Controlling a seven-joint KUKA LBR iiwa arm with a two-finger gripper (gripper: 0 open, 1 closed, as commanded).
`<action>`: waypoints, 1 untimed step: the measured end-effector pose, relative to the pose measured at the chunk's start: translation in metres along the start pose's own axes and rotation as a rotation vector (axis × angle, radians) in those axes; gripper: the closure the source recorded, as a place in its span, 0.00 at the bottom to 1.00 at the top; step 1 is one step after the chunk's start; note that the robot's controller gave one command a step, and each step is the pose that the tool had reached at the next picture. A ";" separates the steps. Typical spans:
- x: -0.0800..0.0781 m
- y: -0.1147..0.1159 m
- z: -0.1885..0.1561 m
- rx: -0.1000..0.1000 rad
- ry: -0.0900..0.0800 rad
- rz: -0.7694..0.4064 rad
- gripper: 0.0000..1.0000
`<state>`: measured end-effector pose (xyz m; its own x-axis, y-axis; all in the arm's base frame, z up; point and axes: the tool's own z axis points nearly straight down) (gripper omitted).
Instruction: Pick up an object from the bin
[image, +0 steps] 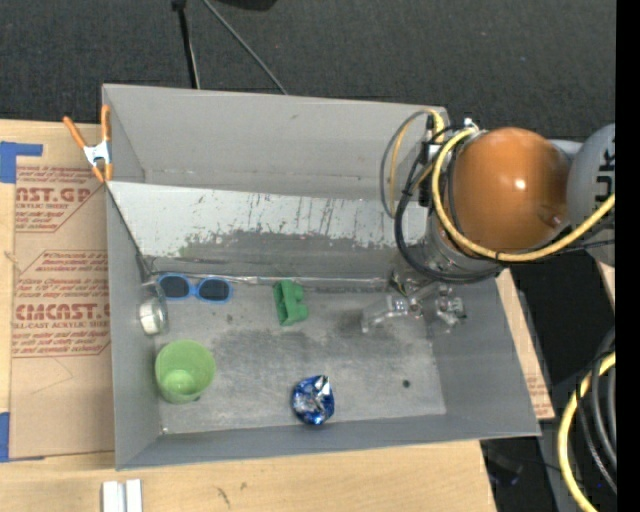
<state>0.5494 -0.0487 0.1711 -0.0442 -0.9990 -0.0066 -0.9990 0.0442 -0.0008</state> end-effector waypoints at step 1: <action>-0.085 0.051 0.071 -0.007 0.000 -0.194 0.00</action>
Offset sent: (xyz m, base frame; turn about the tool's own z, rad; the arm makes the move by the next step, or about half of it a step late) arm -0.0445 0.0821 -0.0676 -0.1870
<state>0.5026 0.0391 0.1011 0.1489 -0.9888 -0.0069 -0.9888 -0.1490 0.0045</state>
